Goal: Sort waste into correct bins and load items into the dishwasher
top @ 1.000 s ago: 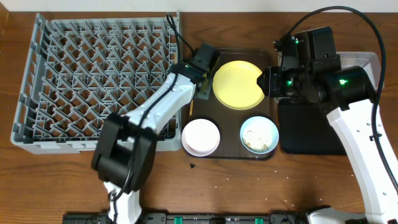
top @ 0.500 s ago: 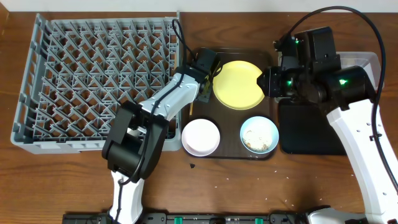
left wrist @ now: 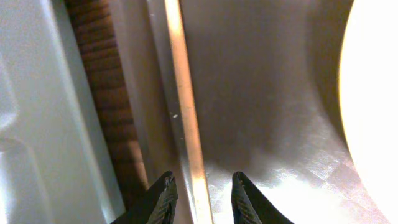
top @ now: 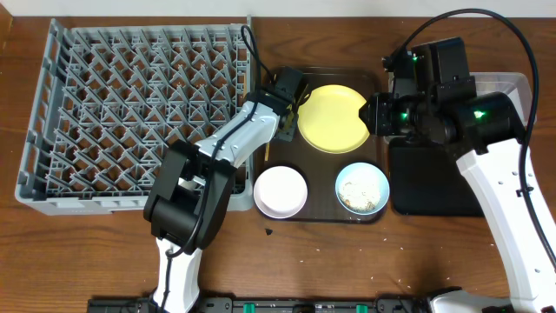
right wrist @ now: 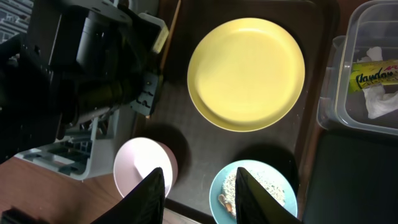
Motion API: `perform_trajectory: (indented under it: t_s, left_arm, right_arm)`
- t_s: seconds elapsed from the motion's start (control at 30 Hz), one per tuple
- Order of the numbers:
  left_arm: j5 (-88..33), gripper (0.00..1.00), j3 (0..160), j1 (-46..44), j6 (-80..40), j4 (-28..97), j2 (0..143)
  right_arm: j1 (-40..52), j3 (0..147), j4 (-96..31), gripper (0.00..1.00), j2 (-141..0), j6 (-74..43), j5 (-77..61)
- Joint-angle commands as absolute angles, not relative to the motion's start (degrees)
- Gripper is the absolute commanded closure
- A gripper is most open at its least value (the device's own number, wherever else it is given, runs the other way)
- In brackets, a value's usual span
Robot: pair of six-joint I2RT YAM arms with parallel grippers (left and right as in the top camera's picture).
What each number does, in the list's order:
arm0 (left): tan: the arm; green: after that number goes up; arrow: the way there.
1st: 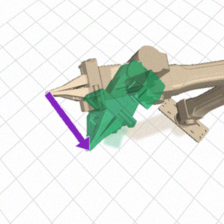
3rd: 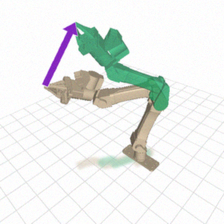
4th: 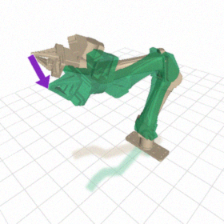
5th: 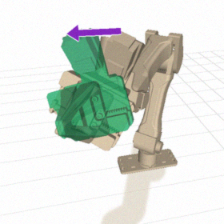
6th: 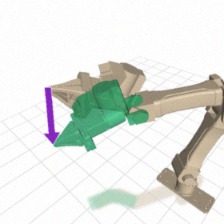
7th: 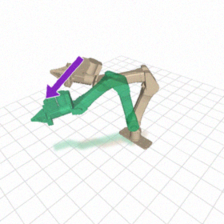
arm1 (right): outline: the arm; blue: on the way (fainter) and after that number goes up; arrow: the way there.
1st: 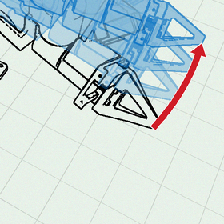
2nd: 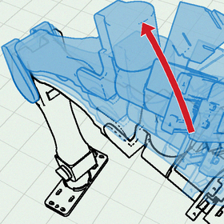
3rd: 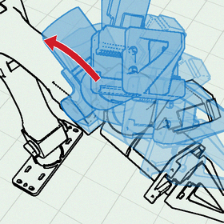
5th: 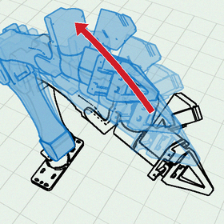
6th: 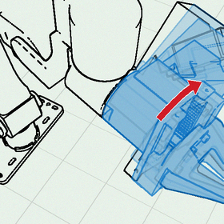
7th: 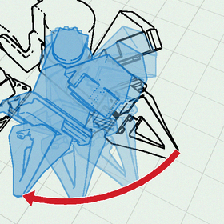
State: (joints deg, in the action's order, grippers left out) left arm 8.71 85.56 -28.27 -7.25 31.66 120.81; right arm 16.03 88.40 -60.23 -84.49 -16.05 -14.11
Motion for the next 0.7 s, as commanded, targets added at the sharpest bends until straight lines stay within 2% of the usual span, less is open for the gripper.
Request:
perform_trajectory:
  t_s: [0.0,0.23,0.53,0.67]
  left_arm:
    - [1.5,0.70,84.8,-28.3,-7.8,31.6,124.7]
    - [1.0,0.69,84.8,-29.1,-7.7,31.8,124.7]
    - [6.1,0.70,86.1,-29.5,-7.7,34.1,124.7]
    - [15.4,0.70,88.1,-30.3,-7.7,38.9,124.7]
  right_arm:
    - [15.8,88.7,-60.2,0.65,-84.7,-15.6,-13.8]
    - [15.8,88.7,-60.2,0.65,-84.7,-15.6,-13.8]
    - [15.8,88.7,-60.5,0.65,-84.7,-15.6,-13.8]
    - [15.8,88.7,-60.5,0.65,-84.7,-15.6,-13.8]
